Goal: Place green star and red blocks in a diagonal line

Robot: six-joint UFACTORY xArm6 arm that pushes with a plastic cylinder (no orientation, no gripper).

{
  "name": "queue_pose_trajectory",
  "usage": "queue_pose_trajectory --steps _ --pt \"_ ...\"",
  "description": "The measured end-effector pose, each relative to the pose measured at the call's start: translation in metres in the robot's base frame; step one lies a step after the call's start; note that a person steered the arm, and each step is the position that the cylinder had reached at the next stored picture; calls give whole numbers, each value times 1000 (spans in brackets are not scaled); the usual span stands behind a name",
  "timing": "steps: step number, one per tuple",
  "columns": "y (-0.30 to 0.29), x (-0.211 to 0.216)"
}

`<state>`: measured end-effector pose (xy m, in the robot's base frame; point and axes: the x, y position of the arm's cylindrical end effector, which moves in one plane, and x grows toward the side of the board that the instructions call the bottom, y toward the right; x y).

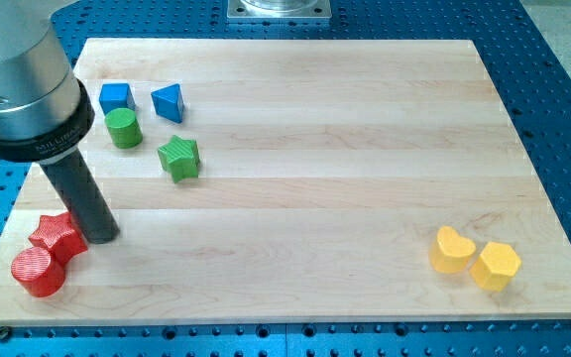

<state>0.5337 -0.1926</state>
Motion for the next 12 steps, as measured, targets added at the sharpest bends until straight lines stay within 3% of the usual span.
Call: queue_pose_trajectory --steps 8,10,12 --pt "19 -22" --pt "22 -86" --pt "72 -104"
